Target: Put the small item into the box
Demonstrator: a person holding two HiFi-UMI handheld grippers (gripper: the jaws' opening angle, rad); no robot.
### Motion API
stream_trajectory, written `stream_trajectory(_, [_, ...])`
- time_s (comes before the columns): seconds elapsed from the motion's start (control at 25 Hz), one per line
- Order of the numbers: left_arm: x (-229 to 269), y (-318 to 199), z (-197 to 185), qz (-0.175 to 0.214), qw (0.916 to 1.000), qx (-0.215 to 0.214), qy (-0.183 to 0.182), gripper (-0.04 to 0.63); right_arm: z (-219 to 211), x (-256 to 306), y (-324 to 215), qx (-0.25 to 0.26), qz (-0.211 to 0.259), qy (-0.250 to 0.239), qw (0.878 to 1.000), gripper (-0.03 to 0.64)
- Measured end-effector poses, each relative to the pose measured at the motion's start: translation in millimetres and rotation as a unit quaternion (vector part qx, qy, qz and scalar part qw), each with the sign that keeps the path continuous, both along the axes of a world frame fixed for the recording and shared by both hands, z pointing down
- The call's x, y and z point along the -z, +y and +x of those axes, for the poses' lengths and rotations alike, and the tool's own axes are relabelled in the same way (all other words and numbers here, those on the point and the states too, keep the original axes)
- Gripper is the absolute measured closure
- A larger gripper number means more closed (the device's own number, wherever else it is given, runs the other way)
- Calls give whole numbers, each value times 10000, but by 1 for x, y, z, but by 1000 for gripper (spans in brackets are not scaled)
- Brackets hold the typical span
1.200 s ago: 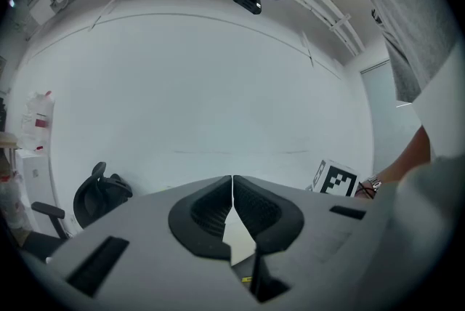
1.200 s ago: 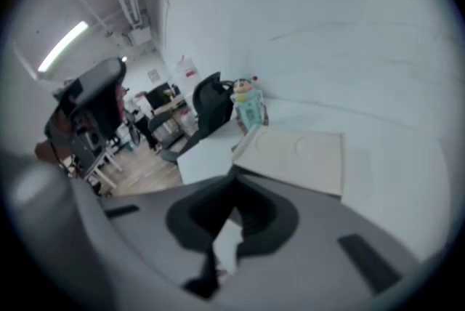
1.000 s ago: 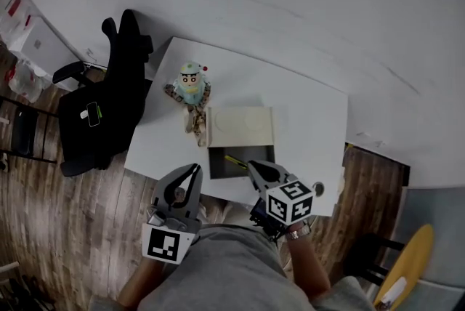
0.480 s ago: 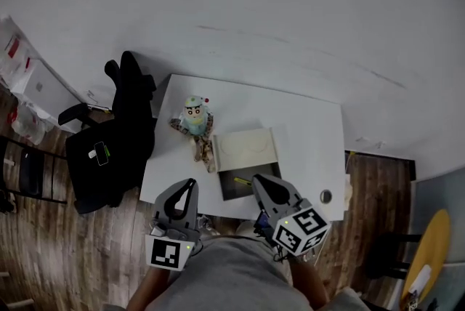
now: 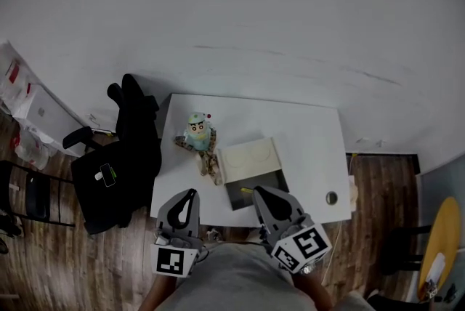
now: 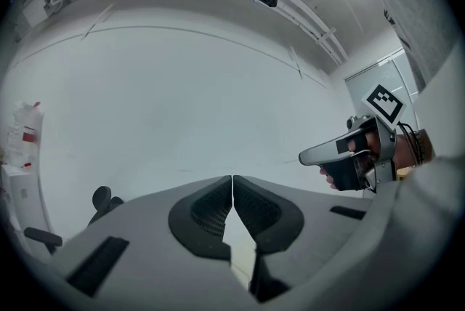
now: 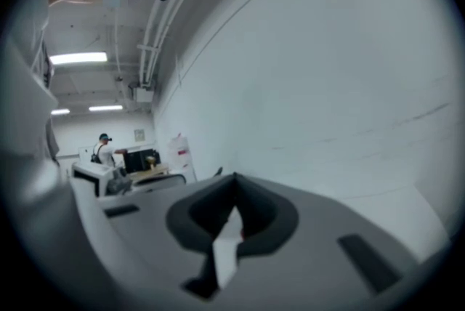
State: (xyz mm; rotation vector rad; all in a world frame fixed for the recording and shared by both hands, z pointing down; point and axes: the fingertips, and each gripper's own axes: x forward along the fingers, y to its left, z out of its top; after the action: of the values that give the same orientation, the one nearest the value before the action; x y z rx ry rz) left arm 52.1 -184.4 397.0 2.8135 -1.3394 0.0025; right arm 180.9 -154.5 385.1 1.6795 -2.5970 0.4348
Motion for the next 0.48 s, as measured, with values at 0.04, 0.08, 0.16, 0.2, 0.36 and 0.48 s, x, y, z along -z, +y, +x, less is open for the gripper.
stream_trajectory(0.04, [0,0,-2,-3,10000,6,15,558,-1,2,0,-26,48,34,10000,584])
stream_trajectory(0.08, [0,0,-3,-12,10000,15,26,558,-1,5,0,-52,93,61,9999,584])
stream_trajectory(0.16, [0,0,-7,-27,10000,33,51,558,-3,7,-1,-97,164,111,9998,584])
stream_trajectory(0.2, [0,-1,-8,-24,10000,36,58,558,-4,7,-2,-114,179,128,9997,584])
stream_trajectory(0.36, [-1,-2,-12,-47,10000,40,75,558,-5,5,-6,-167,156,67,9997,584])
stream_trajectory(0.48, [0,-2,-15,44,10000,16,67,558,-7,5,-5,-174,180,107,9996,584])
